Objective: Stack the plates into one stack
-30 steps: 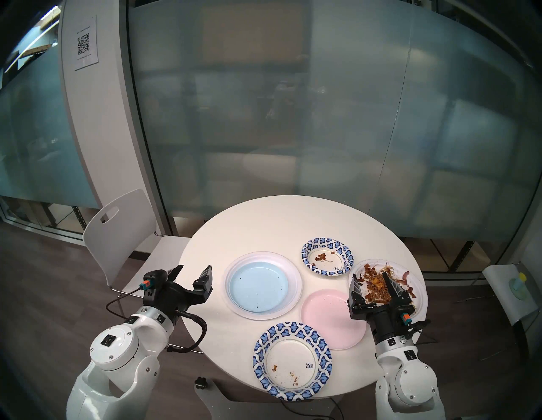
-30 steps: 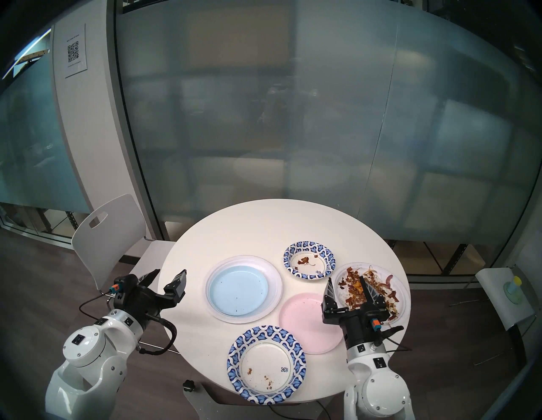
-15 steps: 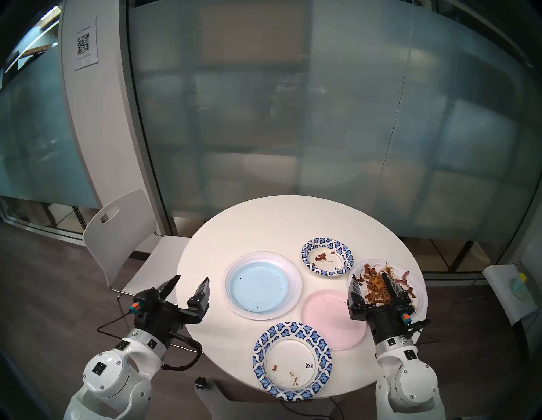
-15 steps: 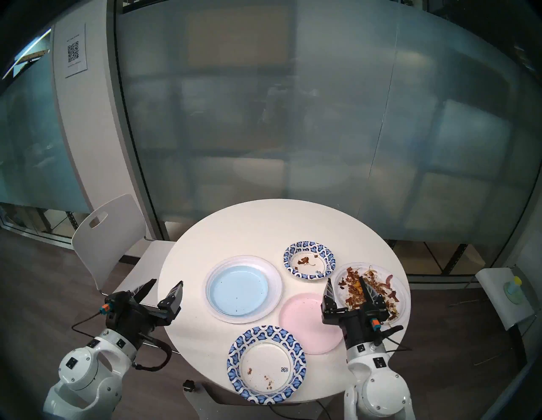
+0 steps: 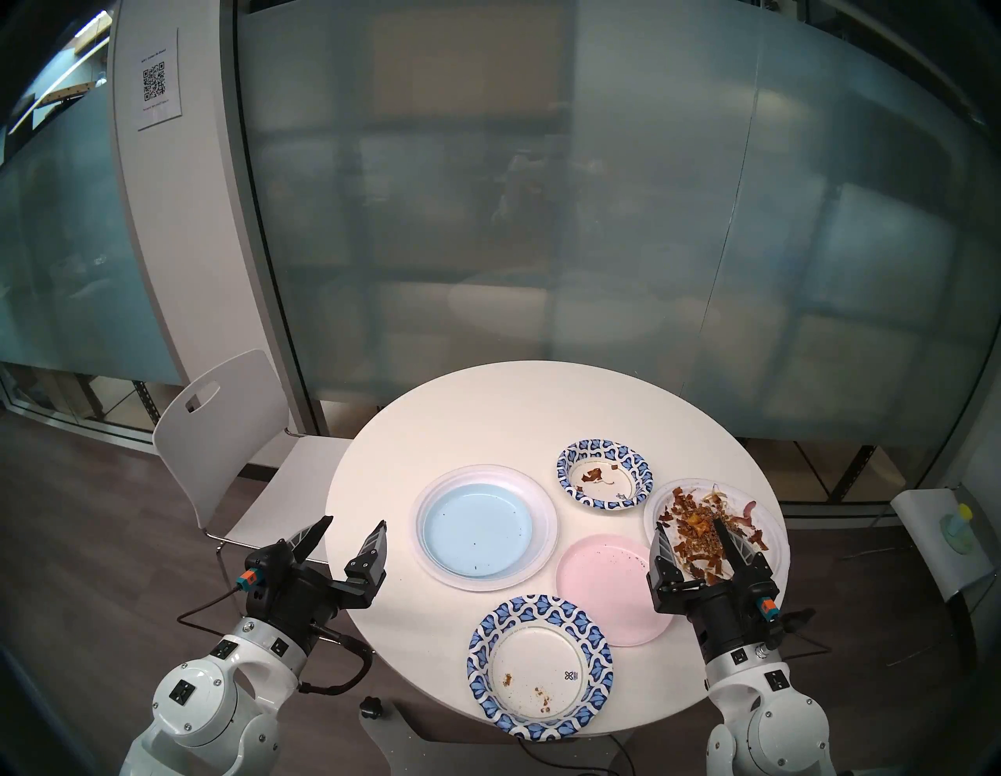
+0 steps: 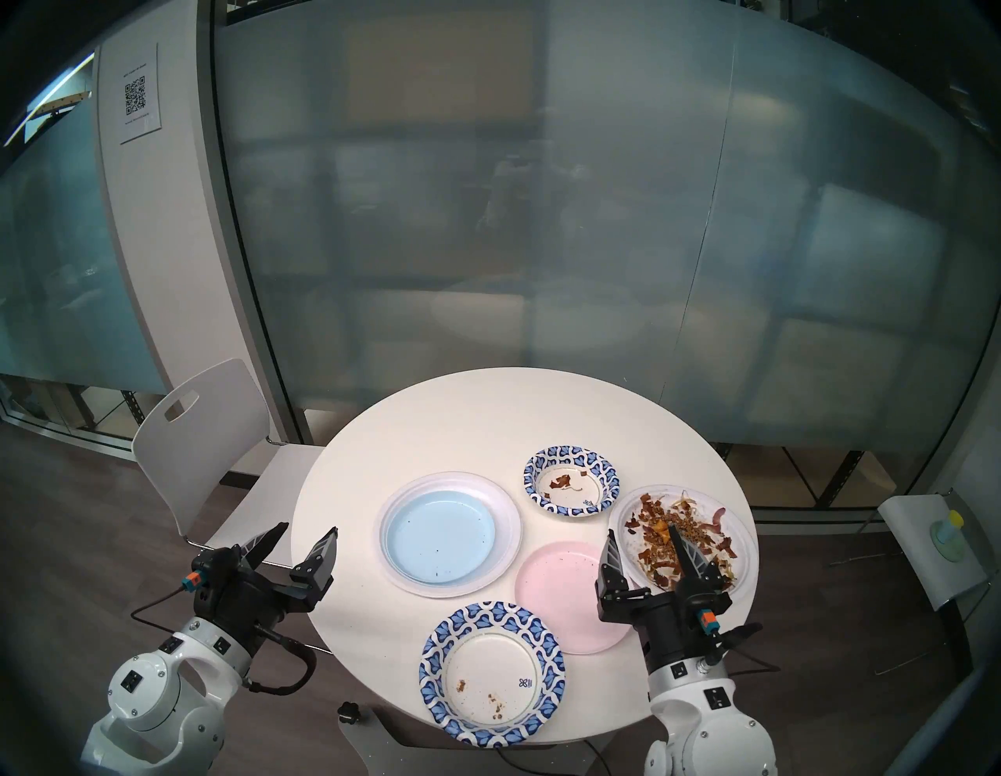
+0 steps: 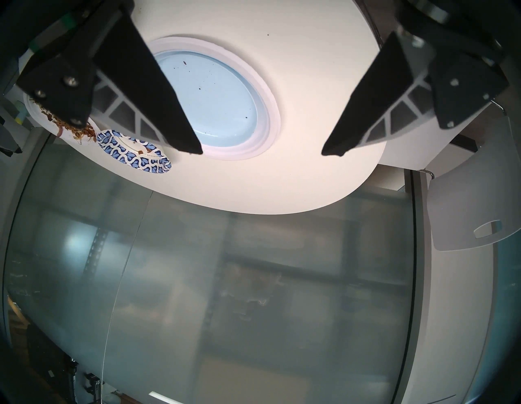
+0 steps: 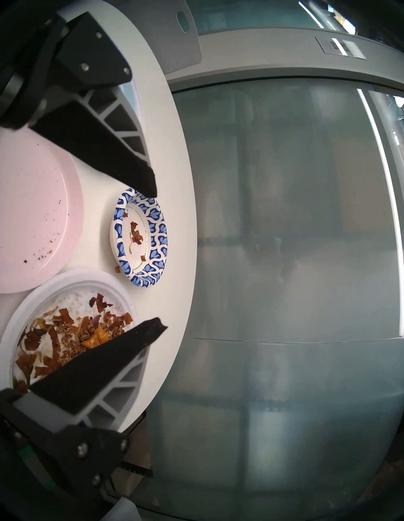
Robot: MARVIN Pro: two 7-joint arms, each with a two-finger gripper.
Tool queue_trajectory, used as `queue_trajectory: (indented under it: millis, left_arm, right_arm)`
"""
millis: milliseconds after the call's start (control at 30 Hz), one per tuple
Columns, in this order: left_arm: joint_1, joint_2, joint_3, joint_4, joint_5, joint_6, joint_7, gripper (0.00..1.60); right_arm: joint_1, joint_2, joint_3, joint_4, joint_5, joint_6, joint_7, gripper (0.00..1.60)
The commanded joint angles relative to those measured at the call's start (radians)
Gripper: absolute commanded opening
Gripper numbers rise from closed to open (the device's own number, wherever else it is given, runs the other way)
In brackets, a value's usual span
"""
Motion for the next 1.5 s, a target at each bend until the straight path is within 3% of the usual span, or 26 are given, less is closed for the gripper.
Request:
queue_trajectory:
  millis: [0, 467, 767, 967, 1467]
  left_arm:
    - [-0.002, -0.004, -0.002, -0.021, -0.002, -0.013, -0.004, 1.6]
    - [-0.002, -0.012, -0.005, -0.021, 0.0, -0.012, -0.012, 1.6]
    - [-0.001, -0.018, -0.007, -0.021, 0.004, -0.013, -0.017, 1.6]
    - [-0.001, -0.022, -0.008, -0.021, 0.006, -0.012, -0.02, 1.6]
    - [-0.003, -0.03, -0.011, -0.02, 0.011, -0.009, -0.028, 1.6]
  right_arm:
    - [-0.117, -0.028, -0.021, -0.057, 0.012, -0.025, -0.002, 1.6]
    - [-0.284, -0.061, -0.042, -0.068, 0.039, -0.05, -0.055, 1.6]
    - [-0.375, -0.038, -0.085, -0.096, 0.063, -0.059, -0.109, 1.6]
    - [-0.364, -0.035, -0.084, -0.108, 0.065, 0.001, -0.121, 1.6]
    - [-0.185, 0.036, 0.022, -0.094, 0.112, 0.195, -0.077, 1.6]
